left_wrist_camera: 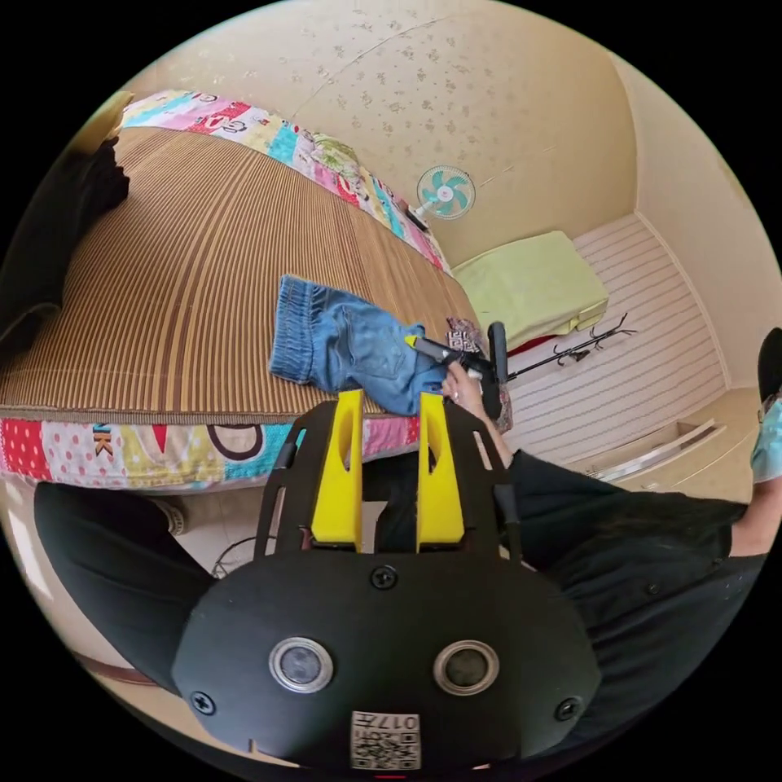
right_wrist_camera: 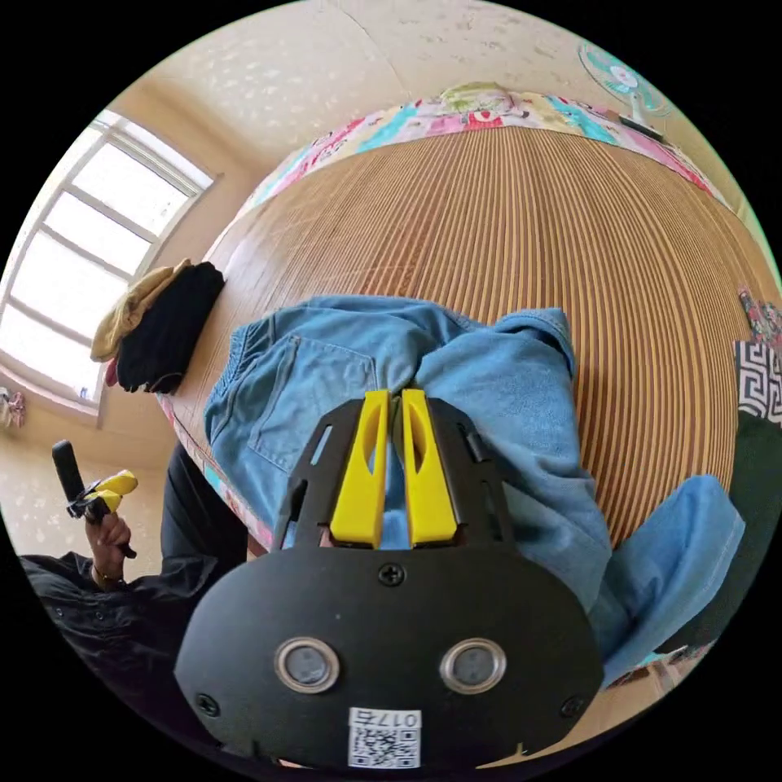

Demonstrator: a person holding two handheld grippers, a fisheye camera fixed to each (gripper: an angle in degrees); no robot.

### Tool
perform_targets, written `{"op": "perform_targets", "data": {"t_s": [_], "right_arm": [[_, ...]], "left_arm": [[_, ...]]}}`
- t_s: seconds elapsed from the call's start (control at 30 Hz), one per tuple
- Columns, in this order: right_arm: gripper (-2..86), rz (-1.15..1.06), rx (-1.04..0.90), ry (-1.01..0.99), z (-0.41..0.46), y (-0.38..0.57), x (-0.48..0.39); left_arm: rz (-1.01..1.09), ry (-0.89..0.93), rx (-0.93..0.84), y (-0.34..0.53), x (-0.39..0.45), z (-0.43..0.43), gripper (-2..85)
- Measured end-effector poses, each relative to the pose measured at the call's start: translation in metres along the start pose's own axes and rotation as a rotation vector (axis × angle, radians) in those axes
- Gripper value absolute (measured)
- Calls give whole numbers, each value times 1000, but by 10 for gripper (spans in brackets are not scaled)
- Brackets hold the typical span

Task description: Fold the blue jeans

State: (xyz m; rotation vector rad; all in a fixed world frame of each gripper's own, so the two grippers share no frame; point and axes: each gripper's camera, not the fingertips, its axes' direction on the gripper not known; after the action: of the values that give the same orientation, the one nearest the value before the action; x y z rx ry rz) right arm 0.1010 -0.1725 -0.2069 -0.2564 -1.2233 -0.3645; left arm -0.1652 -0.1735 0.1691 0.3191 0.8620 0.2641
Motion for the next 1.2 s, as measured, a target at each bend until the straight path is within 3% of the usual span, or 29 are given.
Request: {"op": "perform_targets", "data": {"t_s": [0.13, 0.2, 0.27, 0.33, 0.43, 0.53, 0.63, 0.7, 0.77, 0.87, 0.93, 1.03, 1.07, 1.13, 1.2], "right_arm": [[19, -161, 295, -46, -82, 82, -90], [14, -216, 333, -30, -95, 119, -127], [12, -215, 271, -52, -83, 142, -149], [10, -207, 84, -179, -43, 158, -158], [10, -241, -119, -371, -4, 161, -163], [12, -342, -225, -412, 7, 143, -174], [18, -501, -309, -403, 0, 110, -189], [25, -551, -234, -380, -23, 83, -186], [37, -482, -88, -369, -50, 46, -165], [73, -193, 41, -337, -61, -25, -104], [105, -17, -103, -304, -17, -77, -69], [71, 16, -379, -127, 61, -101, -78], [64, 21, -362, -96, 61, -99, -83], [43, 30, -147, -88, 2, -84, -109], [36, -25, 73, -76, -73, -69, -134]], "left_arm": [[-51, 126, 31, -25, -9, -8, 121], [-109, 198, 3, -36, -21, 4, 150], [-154, 242, -29, -42, -32, 22, 163], [-207, 248, -57, -46, -44, 41, 169], [-278, 190, -77, -54, -62, 67, 182], [-276, 148, -80, -70, -66, 84, 178], [-263, 179, -117, -84, -70, 102, 101], [-268, 257, -119, -85, -70, 106, 21], [-248, 244, -112, -79, -64, 100, 7], [-194, 231, -63, -61, -51, 76, -1], [-184, 221, -21, -44, -46, 58, -3], [-197, 185, 41, -15, -40, 31, -5], [-201, 186, 70, -7, -38, 17, -6], [-186, 158, 134, 3, -29, -14, -7], [-76, 9, 245, 15, -8, -71, -9]]}}
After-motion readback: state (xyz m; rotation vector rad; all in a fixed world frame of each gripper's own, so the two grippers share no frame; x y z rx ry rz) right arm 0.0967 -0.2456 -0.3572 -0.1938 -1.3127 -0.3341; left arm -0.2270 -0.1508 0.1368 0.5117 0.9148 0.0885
